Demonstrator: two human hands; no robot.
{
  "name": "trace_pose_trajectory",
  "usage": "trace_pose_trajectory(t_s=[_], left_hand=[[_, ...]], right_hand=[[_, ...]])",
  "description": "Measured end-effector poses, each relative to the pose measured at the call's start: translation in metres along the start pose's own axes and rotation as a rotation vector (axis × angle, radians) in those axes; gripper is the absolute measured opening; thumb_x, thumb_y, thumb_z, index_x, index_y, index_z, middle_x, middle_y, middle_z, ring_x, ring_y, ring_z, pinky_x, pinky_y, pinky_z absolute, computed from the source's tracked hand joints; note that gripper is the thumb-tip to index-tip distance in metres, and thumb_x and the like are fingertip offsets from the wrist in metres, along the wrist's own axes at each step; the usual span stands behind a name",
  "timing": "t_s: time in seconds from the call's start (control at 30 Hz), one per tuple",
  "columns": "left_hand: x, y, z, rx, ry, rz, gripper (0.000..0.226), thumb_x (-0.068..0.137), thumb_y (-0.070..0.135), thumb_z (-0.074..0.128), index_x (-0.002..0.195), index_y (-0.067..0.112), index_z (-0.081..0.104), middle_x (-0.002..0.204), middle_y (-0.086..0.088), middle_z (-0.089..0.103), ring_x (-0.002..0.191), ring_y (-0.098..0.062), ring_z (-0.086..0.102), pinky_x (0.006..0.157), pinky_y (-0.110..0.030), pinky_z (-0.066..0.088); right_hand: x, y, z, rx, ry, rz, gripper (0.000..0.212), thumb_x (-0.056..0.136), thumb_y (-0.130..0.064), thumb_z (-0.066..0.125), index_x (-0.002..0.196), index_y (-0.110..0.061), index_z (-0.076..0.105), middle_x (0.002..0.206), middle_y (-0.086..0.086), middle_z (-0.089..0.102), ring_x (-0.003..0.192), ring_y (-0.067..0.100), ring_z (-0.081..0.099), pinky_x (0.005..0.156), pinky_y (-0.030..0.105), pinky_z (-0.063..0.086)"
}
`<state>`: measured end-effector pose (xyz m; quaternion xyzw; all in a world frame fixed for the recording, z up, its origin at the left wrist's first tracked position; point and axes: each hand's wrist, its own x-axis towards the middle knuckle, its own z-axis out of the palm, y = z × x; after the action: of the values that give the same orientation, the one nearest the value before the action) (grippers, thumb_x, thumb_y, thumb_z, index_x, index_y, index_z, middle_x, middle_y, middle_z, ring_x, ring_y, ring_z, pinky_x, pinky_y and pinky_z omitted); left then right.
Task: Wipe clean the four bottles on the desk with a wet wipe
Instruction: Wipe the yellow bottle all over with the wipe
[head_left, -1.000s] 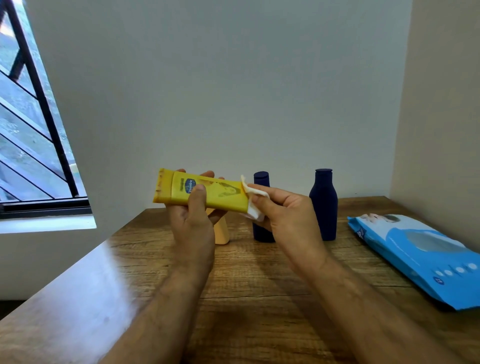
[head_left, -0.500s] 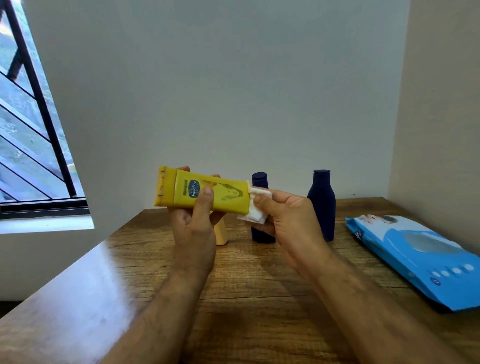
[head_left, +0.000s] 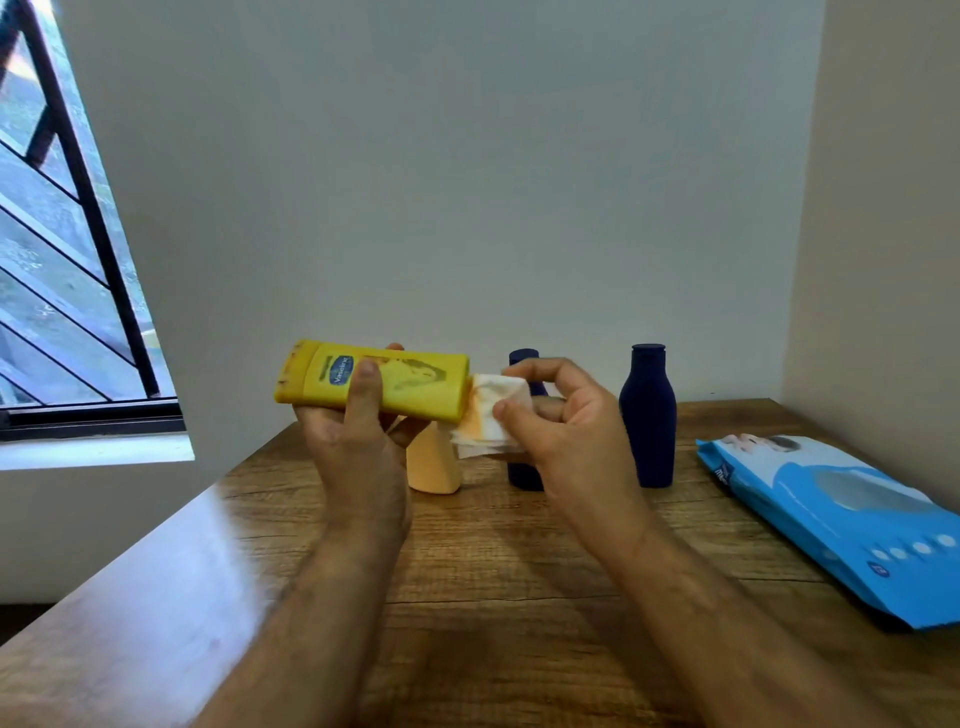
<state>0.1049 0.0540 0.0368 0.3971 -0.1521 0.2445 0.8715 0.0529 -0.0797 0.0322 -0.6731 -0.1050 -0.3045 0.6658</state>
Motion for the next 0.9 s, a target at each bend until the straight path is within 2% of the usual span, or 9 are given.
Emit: trace_pose_trajectory(t_s=[0.1,0.17,0.23,0.33,0.4,0.5,0.6,0.8,0.9], left_hand=[[-0.003,-0.001,-0.001,0.103,-0.076,0.078,0.069,0.1,0.015,0.058,0.155,0.026,0.019,0.113,-0.001,0.074,0.108,-0.019,0.071,0.082,-0.04,0.061],[-0.005,-0.001,-0.002,0.159,-0.118,0.14,0.084,0.1,0.014,0.058,0.157,0.042,0.004,0.108,0.007,0.075,0.104,-0.015,0.072,0.086,-0.043,0.06],[-0.005,-0.002,-0.002,0.225,-0.134,0.214,0.064,0.102,0.018,0.056,0.15,0.047,0.025,0.106,0.017,0.074,0.101,-0.011,0.072,0.084,-0.046,0.061],[-0.003,-0.003,-0.002,0.323,-0.118,0.258,0.024,0.099,0.038,0.053,0.119,0.043,0.066,0.113,0.023,0.07,0.113,-0.013,0.066,0.09,-0.056,0.058],[-0.003,-0.005,-0.004,0.28,-0.133,0.201,0.022,0.101,0.039,0.052,0.114,0.04,0.07,0.114,0.018,0.07,0.114,-0.016,0.066,0.084,-0.046,0.061],[-0.005,-0.006,-0.008,0.187,-0.296,0.155,0.053,0.082,0.006,0.042,0.124,0.029,0.065,0.116,0.002,0.063,0.102,-0.022,0.063,0.073,-0.031,0.059],[-0.009,-0.007,-0.008,0.345,-0.431,0.278,0.066,0.074,-0.01,0.044,0.128,0.024,0.055,0.108,0.012,0.061,0.082,-0.007,0.062,0.067,-0.023,0.054],[-0.01,-0.016,-0.008,0.809,-0.318,0.549,0.054,0.079,0.016,0.082,0.117,0.047,0.06,0.114,0.007,0.038,0.101,-0.009,0.052,0.08,-0.02,0.051],[-0.011,-0.013,-0.007,0.979,-0.158,0.652,0.056,0.076,0.02,0.086,0.112,0.054,0.061,0.108,0.002,0.029,0.097,-0.009,0.033,0.087,-0.002,0.034]], right_hand=[[0.003,0.002,-0.005,-0.021,0.123,-0.037,0.009,0.088,-0.018,0.067,0.096,-0.022,0.068,0.084,0.003,0.075,0.081,0.019,0.073,0.069,0.049,0.061],[0.003,0.003,-0.005,-0.027,0.142,-0.028,0.011,0.088,-0.019,0.068,0.097,-0.021,0.072,0.088,-0.001,0.074,0.083,0.016,0.072,0.069,0.044,0.061],[0.004,0.003,-0.003,-0.008,0.147,-0.008,0.016,0.089,-0.02,0.067,0.104,-0.02,0.073,0.093,-0.003,0.074,0.085,0.013,0.071,0.067,0.035,0.061],[0.006,0.002,-0.004,0.042,0.202,0.016,0.019,0.088,-0.017,0.068,0.104,-0.028,0.069,0.086,-0.005,0.071,0.081,0.013,0.071,0.062,0.032,0.06],[0.007,0.002,-0.005,0.066,0.223,0.035,0.023,0.087,-0.012,0.068,0.098,-0.031,0.061,0.078,-0.001,0.068,0.072,0.014,0.069,0.062,0.037,0.059],[0.007,0.002,-0.005,0.038,0.211,0.008,0.023,0.084,-0.01,0.068,0.085,-0.03,0.058,0.083,0.0,0.067,0.076,0.015,0.066,0.064,0.039,0.057],[0.005,0.001,-0.003,0.065,0.14,-0.017,0.011,0.084,-0.012,0.07,0.085,-0.022,0.067,0.088,-0.001,0.069,0.085,0.012,0.067,0.067,0.027,0.058],[0.004,-0.001,-0.006,0.096,0.083,-0.004,0.019,0.087,-0.013,0.07,0.103,-0.022,0.072,0.101,-0.003,0.073,0.094,0.015,0.07,0.077,0.038,0.061],[0.004,-0.003,-0.004,0.078,0.064,-0.023,0.03,0.085,-0.009,0.072,0.111,-0.024,0.067,0.106,-0.006,0.069,0.099,0.013,0.067,0.074,0.03,0.06]])
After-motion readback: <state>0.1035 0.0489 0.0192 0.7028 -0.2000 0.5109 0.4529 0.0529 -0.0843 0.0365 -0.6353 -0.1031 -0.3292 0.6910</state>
